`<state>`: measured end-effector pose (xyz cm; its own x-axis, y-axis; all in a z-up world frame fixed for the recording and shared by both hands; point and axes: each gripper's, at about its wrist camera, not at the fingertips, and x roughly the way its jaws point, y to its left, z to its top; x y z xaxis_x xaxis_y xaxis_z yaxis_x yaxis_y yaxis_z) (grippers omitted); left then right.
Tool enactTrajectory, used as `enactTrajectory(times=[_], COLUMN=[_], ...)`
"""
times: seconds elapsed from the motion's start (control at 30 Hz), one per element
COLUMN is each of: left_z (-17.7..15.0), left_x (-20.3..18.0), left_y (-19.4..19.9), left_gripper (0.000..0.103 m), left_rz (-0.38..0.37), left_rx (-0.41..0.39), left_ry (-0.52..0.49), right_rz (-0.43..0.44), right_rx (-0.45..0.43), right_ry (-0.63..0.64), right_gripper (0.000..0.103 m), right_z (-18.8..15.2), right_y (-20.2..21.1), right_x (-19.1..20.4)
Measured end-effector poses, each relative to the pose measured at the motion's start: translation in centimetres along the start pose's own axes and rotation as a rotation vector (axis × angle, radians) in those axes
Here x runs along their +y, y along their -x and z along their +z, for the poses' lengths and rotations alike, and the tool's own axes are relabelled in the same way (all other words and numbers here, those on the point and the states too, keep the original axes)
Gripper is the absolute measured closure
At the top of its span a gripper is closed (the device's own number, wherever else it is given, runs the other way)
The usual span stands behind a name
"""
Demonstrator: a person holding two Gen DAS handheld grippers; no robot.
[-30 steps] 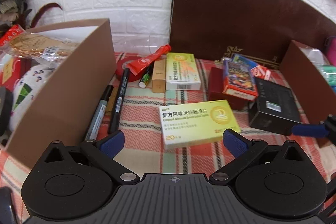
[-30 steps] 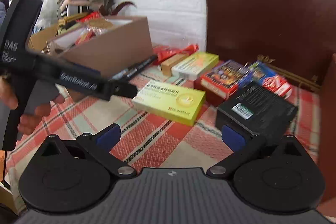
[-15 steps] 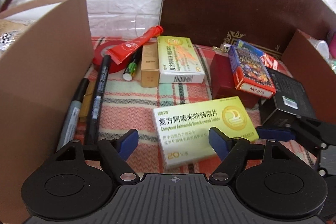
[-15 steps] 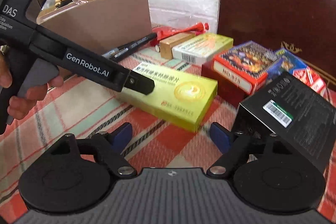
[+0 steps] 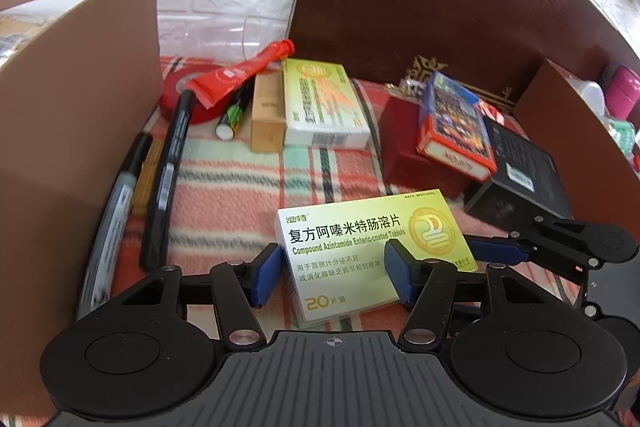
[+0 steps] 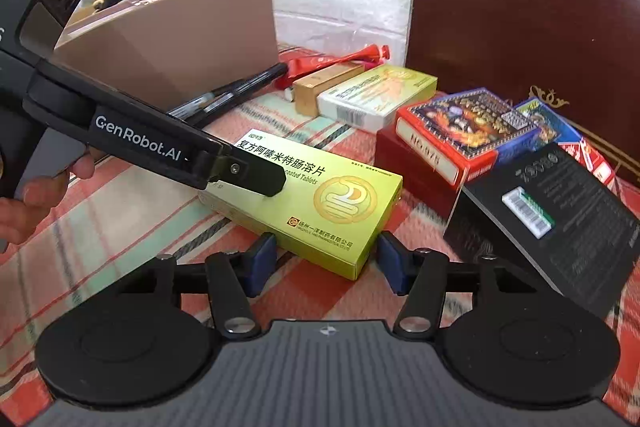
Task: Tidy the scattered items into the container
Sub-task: 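Move the left gripper to the yellow medicine box and grasp it, then lift the yellow medicine box with the left gripper toward the cardboard box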
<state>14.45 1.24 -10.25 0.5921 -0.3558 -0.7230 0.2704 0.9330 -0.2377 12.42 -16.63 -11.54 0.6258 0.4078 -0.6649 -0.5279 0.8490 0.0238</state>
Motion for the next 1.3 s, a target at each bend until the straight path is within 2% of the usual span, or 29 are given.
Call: enactTrajectory(times=[0.27, 0.33, 0.43, 0.6, 0.77, 0.83, 0.9, 1.13, 1.3], left_z=[-5.8, -7.0, -8.0, -8.0, -7.5, -7.6, -7.7, -8.8, -9.3], left_x=[-1.6, -1.9, -1.7, -1.4, -2.0, -2.3, -2.3, -2.2, -2.1], left_y=[4.5, 5.6, 6.3, 6.4, 5.3, 5.2, 5.4, 7.0, 9.1], left_gripper=[0.044, 0.036, 0.029, 0.027, 0.028, 0.035, 0.037, 0.043, 0.045], left_rz=[-0.037, -0.043, -0.028, -0.046, -0.058, -0.045, -0.042, -0.035, -0.011], left_rx=[0.049, 0.052, 0.05, 0.069, 0.072, 0.059, 0.058, 0.058, 0.015], left_ry=[-0.003, -0.002, 0.018, 0.051, 0.036, 0.021, 0.027, 0.043, 0.058], right_rz=[0.065, 0.085, 0.068, 0.031, 0.024, 0.02, 0.007, 0.001, 0.014], right_rx=[0.054, 0.056, 0.041, 0.034, 0.057, 0.065, 0.068, 0.105, 0.114], right_ry=[-0.001, 0.0, 0.016, 0.031, 0.047, 0.045, 0.055, 0.089, 0.113], right_gripper=[0.046, 0.046, 0.045, 0.045, 0.046, 0.051, 0.052, 0.054, 0.056], right_z=[-3.6, -4.6, -5.5, -5.5, -5.1, -5.1, -5.1, -5.2, -4.8], right_y=[5.0, 6.3, 7.8, 8.4, 7.0, 6.5, 6.7, 7.8, 9.1], right_x=[3.0, 3.9, 4.7, 4.9, 5.1, 5.2, 5.6, 7.1, 8.5])
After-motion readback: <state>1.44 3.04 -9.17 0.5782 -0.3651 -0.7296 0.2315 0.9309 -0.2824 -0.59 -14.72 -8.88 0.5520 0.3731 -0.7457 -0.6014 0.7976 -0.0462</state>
